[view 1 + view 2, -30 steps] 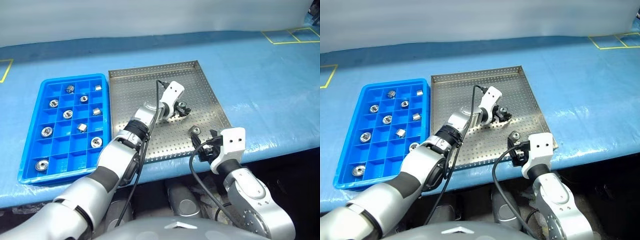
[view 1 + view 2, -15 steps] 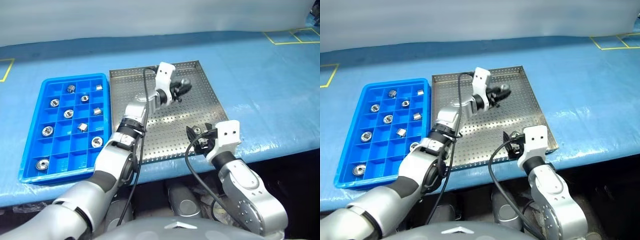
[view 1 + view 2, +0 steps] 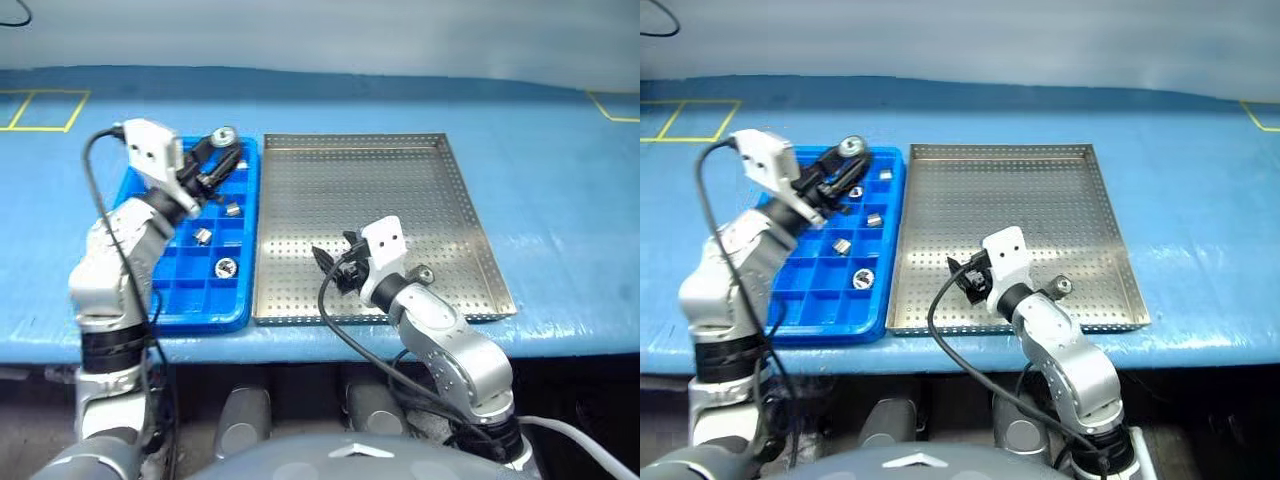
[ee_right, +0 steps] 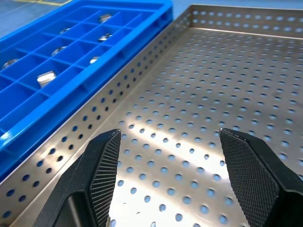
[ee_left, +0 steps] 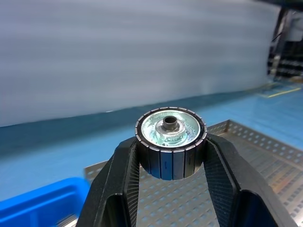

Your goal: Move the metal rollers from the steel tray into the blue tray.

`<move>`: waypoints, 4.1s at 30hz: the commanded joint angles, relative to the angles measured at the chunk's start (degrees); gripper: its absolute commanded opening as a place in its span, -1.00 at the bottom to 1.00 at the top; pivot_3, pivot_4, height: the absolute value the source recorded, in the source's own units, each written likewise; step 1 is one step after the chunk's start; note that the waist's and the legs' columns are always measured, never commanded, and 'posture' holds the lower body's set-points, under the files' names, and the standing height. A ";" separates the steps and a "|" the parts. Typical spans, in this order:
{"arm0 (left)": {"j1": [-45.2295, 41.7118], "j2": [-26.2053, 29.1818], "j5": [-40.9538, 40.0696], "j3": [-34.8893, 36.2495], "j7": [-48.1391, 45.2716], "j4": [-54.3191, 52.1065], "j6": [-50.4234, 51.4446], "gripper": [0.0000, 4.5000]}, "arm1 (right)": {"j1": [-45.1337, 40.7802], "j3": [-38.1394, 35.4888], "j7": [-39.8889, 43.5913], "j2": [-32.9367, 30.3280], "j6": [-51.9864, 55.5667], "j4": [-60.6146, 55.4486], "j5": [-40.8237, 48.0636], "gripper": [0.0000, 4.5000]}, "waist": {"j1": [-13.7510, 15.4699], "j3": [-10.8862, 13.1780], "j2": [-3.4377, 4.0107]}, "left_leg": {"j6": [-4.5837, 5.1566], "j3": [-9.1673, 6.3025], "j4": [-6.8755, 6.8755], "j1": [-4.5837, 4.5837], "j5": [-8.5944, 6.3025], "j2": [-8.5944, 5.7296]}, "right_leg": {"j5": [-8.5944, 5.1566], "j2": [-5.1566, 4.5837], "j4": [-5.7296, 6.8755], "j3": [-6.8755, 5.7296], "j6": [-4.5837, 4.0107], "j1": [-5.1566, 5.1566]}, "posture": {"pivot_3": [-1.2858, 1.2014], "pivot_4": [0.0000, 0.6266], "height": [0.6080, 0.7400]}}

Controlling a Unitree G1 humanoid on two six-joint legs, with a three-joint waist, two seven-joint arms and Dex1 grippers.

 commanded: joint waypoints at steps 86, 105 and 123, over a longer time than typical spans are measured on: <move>16.11 -1.29 -1.36 -19.93 -5.32 -9.68 -4.83 0.98 | 0.53 -30.96 -6.83 -1.22 17.45 3.94 -3.38 0.56 | 0.18 -0.07 -0.04 | -0.04 0.18 0.03 0.08 0.04 0.11 | -0.12 0.05 0.00 -0.09 -0.52 0.03 | 0.01 -0.52 1.00; 15.99 -2.06 -2.50 -19.54 -5.24 -9.86 -4.12 0.98 | -11.19 -32.03 -17.99 3.08 -7.85 24.65 -7.74 0.56 | 0.13 -0.04 0.02 | 0.02 0.24 -0.11 0.07 0.07 0.09 | 0.08 0.04 -0.01 0.00 -0.25 -0.04 | 0.02 -0.52 1.00; 15.04 -3.28 -4.32 -19.80 -4.57 -9.27 -3.19 1.00 | -29.64 -33.44 -20.10 -4.50 -28.73 64.07 -9.10 0.31 | -0.12 0.02 0.11 | 0.04 0.29 -0.05 0.08 0.07 0.06 | 0.31 0.06 -0.03 0.05 -0.52 0.00 | 0.01 -0.52 1.00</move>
